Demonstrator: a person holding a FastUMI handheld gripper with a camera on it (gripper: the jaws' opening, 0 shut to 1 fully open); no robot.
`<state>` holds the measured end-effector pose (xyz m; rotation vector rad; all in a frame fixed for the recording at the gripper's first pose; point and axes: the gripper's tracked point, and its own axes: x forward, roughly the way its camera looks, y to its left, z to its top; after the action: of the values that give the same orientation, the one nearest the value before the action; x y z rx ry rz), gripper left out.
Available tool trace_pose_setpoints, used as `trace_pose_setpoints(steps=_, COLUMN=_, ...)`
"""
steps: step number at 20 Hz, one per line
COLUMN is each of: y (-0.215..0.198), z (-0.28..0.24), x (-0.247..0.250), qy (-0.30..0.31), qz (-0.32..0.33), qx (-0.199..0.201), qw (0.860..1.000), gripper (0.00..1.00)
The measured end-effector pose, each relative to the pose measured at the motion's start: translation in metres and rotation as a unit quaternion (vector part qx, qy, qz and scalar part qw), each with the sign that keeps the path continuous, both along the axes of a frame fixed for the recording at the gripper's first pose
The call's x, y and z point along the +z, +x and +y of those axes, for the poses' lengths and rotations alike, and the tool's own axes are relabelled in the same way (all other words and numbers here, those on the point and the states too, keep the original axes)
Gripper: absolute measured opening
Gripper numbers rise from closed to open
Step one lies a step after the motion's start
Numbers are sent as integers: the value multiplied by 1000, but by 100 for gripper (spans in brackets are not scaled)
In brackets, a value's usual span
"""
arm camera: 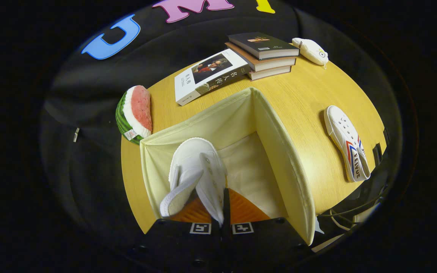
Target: Open the storage box then place both shoes into the box .Put the left shoe in first, then the right shoe, with the right side of both shoes facing outward in a uniform manner.
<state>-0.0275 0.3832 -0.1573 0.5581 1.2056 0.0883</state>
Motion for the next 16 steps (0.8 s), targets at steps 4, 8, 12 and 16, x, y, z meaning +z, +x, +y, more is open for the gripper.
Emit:
trace_pose_setpoints(steps=4, y=-4, z=19, x=0, qy=35, qz=1, qx=15, qw=999, gripper=11)
trace_pose_setpoints(steps=8, y=-6, z=34, x=15, qy=82, qz=-12, qx=46, qw=996, gripper=60)
trace_pose_setpoints(steps=12, y=-3, z=17, x=38, qy=84, qz=-57, qx=83, qw=991, gripper=98)
trace_pose_setpoints(steps=16, y=-1, z=-23, x=61, qy=88, qz=-111, qx=123, qw=982, gripper=99)
